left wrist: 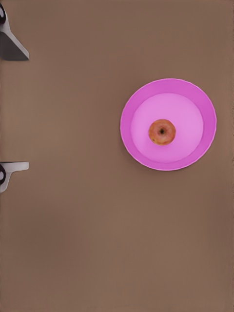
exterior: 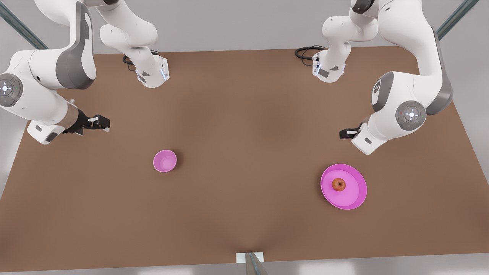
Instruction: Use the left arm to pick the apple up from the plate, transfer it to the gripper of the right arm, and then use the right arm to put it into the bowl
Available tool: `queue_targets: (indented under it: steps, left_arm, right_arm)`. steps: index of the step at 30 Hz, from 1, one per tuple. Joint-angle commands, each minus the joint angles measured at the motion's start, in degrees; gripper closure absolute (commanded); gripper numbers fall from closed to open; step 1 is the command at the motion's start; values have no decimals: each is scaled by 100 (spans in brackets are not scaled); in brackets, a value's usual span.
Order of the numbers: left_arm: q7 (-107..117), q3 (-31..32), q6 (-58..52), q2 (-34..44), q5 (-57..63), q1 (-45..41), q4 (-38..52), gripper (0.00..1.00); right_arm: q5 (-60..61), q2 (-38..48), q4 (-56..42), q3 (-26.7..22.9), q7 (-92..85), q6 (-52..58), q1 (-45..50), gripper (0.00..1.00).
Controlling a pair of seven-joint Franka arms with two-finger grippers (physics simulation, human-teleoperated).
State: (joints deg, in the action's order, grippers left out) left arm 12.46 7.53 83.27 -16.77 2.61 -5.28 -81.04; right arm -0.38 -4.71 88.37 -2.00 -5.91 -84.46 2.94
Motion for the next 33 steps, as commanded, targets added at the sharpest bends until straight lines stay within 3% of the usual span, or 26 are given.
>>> queue_targets:
  steps: [1,3,6,9,17,33]
  left_arm:
    - [-24,-6,67,-1,3,1,0,0]
    - [-24,-24,277,-422,3,18,97,0]
    - [-129,-32,2070,-1908,-15,387,624,0]
    - [-613,-85,3037,-2506,-14,537,537,0]
    - [-596,-94,4101,-2726,188,440,-351,0]
    - [-596,-103,4347,-2963,188,476,-632,0]
  right_arm:
    - [3,5,31,-2,-183,-53,-4,0]
    - [3,5,40,-2,-183,-53,-4,0]
    - [-14,5,40,-2,-200,-44,-4,0]
    - [-14,5,48,-2,-200,-44,-4,0]
    - [-14,-39,101,-10,-402,-44,-22,0]
    - [-23,-47,250,-2,-438,-88,-13,0]
